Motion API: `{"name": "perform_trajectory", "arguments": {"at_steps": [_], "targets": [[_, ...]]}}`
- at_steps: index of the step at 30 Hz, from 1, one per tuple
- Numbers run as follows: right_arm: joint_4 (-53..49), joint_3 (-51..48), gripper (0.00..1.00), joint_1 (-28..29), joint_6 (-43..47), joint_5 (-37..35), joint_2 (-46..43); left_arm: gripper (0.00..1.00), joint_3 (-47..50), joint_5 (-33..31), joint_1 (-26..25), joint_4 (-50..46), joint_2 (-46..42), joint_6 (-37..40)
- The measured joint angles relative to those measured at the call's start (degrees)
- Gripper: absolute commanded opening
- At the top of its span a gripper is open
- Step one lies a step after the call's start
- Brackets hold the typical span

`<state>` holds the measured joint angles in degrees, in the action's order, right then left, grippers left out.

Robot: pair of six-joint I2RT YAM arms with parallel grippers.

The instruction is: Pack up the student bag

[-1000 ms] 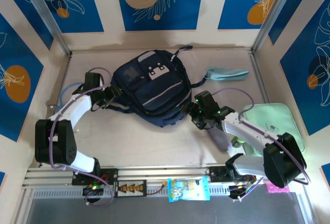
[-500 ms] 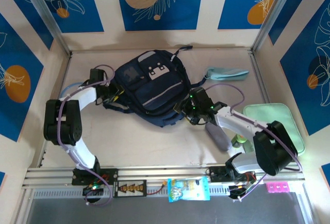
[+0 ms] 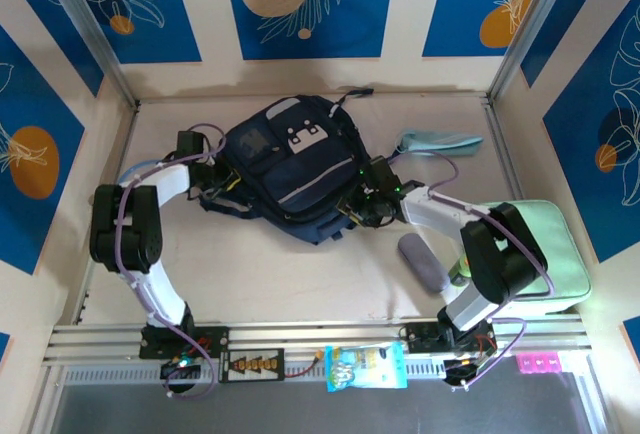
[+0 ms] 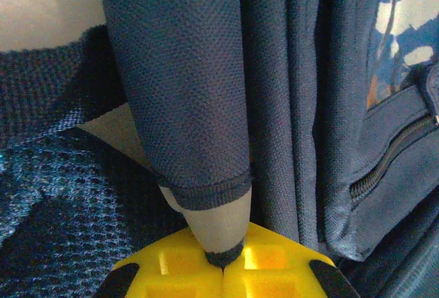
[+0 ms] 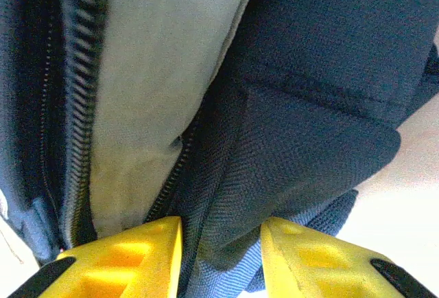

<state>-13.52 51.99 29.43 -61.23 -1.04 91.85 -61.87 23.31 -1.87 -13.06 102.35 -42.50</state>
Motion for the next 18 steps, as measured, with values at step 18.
{"name": "perform_trajectory", "arguments": {"at_steps": [18], "targets": [[-4.3,17.2,0.47,-8.1,13.5,-8.4,10.3,0.0,3.7,-0.1,-4.1,-4.7,-16.5,-3.7]]}}
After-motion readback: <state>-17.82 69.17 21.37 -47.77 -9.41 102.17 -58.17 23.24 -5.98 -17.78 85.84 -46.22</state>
